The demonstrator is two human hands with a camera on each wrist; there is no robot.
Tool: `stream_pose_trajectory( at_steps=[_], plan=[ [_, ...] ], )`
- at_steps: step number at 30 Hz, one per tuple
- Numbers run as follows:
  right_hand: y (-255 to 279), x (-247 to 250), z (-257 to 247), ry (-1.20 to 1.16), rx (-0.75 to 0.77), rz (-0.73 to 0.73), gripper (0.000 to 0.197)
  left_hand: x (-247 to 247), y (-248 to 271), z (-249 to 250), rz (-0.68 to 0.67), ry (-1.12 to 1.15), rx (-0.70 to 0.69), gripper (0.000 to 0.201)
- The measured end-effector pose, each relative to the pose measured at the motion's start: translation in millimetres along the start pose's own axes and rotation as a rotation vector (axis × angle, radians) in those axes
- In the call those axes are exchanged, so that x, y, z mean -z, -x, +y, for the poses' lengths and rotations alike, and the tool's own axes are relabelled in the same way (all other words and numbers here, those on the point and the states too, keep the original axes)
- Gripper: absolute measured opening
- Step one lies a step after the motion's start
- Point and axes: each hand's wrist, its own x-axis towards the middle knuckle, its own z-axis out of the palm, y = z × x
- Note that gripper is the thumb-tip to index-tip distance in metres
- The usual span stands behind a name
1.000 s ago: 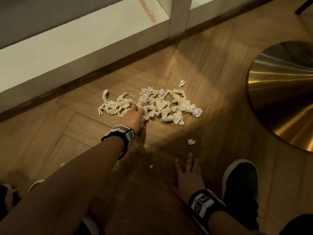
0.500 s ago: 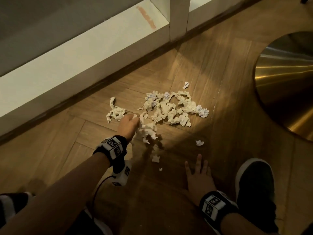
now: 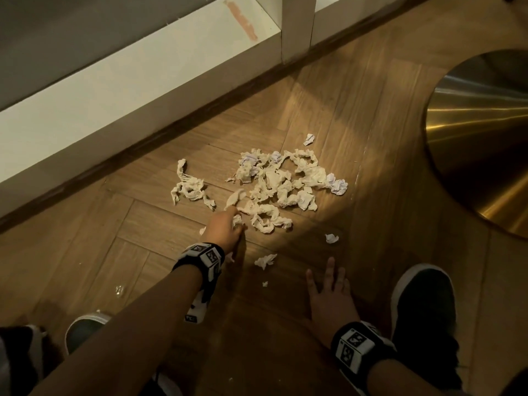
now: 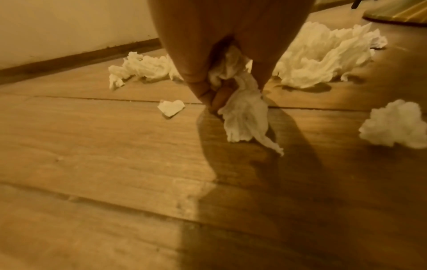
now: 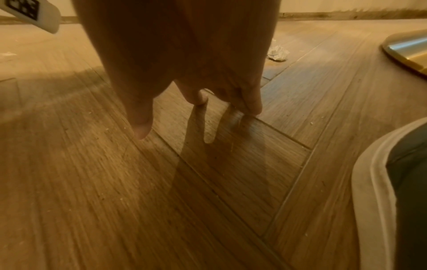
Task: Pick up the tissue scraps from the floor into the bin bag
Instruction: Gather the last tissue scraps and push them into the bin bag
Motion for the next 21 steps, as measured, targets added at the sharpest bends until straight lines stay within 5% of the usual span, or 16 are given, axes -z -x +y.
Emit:
stream_pose_trajectory(
  at_steps=[6, 11, 14, 21],
  plan=[
    [-2, -3, 0, -0.029, 0.004, 0.018, 0.093, 2, 8, -7, 0.087, 0.221, 0.109, 0.034],
    [-2, -4, 0, -0.031, -0.001, 0.028, 0.093, 11, 31, -14, 0.227, 0.517, 0.192, 0.013],
    [-2, -1, 0, -0.025, -0.005, 0.015, 0.093, 13, 37, -19, 0.177, 0.709, 0.241, 0.031],
    [4, 13, -4, -0.029, -0.017, -0.017, 0.091, 14, 41, 1, 0.103, 0.491, 0.149, 0.014]
  ],
)
